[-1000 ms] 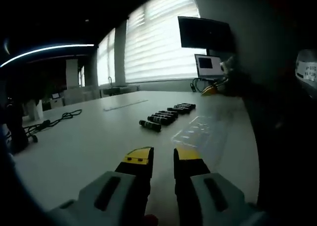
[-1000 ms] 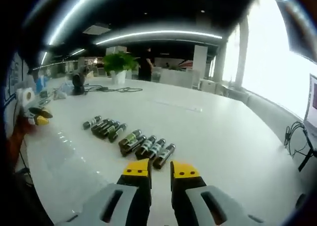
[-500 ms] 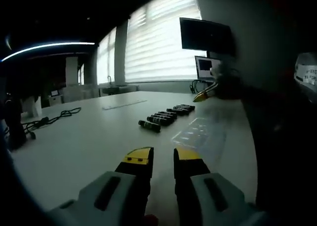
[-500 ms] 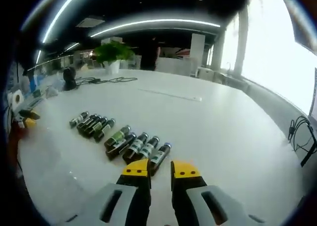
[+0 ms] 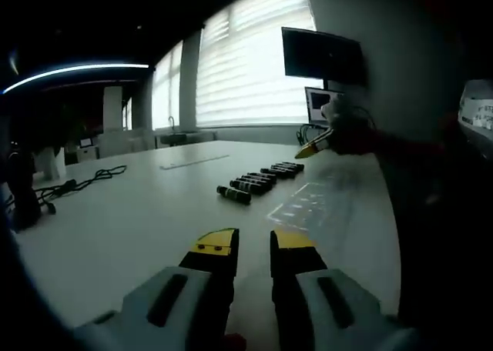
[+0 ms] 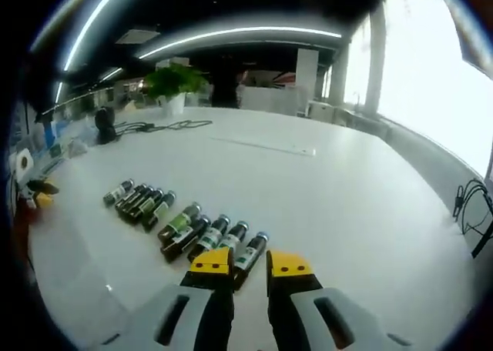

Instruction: Grip medicine bottles put into box

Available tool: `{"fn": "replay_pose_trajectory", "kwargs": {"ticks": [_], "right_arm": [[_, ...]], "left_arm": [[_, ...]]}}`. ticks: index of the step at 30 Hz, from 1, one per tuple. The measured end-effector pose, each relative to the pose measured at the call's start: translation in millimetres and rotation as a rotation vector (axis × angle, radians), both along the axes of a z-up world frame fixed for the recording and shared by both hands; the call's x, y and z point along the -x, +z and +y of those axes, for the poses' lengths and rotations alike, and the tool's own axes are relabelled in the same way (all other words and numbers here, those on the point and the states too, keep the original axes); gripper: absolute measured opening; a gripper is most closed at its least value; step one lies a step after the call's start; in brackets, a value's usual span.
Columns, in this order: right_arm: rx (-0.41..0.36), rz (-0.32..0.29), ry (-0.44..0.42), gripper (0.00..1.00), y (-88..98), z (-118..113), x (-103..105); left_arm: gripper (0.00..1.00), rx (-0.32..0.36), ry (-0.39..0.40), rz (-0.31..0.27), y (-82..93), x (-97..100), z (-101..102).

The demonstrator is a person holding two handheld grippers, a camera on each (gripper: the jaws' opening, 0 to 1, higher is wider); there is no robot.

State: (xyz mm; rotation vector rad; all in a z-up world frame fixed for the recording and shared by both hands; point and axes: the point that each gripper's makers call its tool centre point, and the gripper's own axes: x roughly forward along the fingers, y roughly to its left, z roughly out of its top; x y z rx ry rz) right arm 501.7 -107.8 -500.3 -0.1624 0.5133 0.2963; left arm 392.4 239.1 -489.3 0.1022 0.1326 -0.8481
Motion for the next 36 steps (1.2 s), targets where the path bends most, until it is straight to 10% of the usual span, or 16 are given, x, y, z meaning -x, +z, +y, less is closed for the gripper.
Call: {"fn": "replay_pose_trajectory", "kwargs": {"ticks": [36], "right_arm": [[0.039, 0.164, -0.049, 0.08, -32.0, -3.2, -13.1]], "left_arm": [[0.1, -0.006, -0.005, 0.005, -0.9, 0.0, -2.9]]}}
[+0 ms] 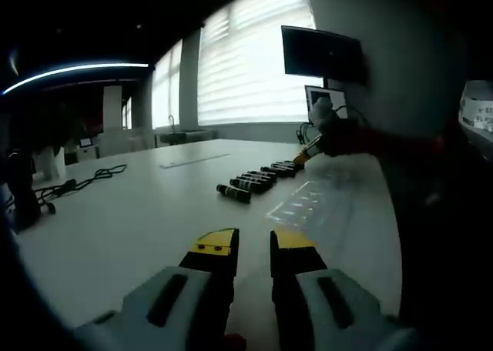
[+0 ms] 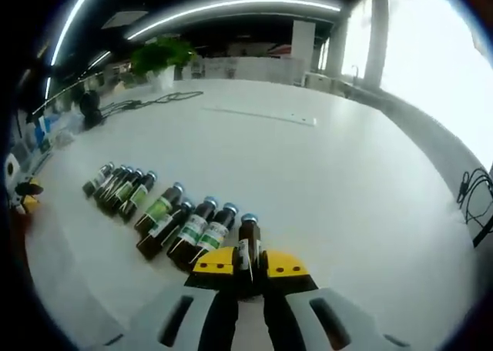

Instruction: Grip medicine bottles put into box

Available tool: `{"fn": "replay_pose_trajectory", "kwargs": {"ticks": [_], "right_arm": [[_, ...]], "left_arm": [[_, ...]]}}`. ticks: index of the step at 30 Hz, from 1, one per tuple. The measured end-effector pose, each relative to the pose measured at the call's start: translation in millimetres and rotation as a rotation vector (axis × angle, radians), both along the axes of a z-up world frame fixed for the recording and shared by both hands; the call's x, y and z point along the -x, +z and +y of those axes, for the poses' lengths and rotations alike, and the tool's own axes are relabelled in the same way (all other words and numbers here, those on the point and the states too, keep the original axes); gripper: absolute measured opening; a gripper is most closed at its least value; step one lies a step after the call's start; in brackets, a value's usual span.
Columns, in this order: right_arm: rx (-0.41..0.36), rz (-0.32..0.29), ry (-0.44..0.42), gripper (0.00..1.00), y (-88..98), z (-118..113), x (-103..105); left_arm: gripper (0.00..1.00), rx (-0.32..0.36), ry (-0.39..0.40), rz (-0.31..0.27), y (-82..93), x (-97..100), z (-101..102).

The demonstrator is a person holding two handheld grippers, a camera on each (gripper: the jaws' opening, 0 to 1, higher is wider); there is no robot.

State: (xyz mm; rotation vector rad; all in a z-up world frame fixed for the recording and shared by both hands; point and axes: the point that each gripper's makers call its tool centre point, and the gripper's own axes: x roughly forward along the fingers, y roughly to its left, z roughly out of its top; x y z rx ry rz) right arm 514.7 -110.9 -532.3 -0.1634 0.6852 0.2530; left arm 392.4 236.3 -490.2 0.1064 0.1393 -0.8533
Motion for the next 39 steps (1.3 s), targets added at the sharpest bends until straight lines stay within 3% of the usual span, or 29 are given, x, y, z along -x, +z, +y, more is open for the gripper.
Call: {"fn": "replay_pose_trajectory", "kwargs": {"ticks": [11, 27, 39], "right_arm": [[-0.041, 0.01, -0.039, 0.08, 1.1, -3.2, 3.1], [-0.067, -0.067, -0.044, 0.07, 20.5, 3.5, 11.8], [-0.114, -0.115, -0.046, 0.07, 39.9, 12.2, 38.2]], "left_arm": [[0.1, 0.001, 0.001, 0.0, 0.4, -0.3, 0.0], [0.1, -0.003, -0.001, -0.001, -0.5, 0.2, 1.3], [0.1, -0.004, -0.003, -0.002, -0.8, 0.4, 1.6]]}}
